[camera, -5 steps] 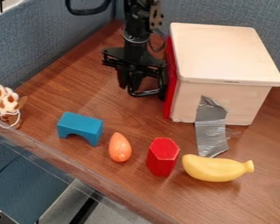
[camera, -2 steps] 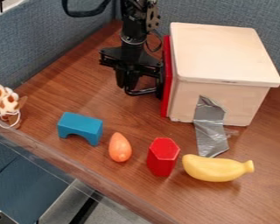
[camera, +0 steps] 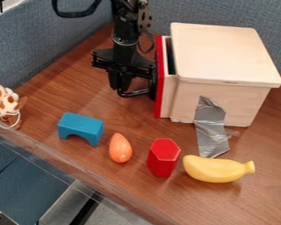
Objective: Open the drawer
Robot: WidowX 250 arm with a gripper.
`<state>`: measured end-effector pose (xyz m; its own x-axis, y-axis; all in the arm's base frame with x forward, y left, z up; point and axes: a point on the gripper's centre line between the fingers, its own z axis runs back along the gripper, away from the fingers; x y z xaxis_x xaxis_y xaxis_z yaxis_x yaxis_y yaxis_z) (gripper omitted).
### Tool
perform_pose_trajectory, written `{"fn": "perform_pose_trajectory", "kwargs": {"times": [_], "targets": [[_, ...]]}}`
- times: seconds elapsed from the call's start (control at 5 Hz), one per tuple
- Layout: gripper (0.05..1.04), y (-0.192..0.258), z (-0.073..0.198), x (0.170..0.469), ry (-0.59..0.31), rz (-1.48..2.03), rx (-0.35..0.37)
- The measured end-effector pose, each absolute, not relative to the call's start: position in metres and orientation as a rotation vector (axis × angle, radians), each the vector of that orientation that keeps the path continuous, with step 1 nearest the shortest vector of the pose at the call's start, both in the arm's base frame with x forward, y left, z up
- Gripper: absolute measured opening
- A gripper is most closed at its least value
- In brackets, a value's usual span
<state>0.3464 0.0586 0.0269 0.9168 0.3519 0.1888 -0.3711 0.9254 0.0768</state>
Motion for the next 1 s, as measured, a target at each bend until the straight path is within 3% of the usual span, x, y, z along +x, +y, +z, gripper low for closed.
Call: {"fn": "perform_pose_trajectory", "kwargs": {"times": [1.0], "targets": [[0.154,0.092,0.045,0.331,-0.205,0.436,0.122]]}}
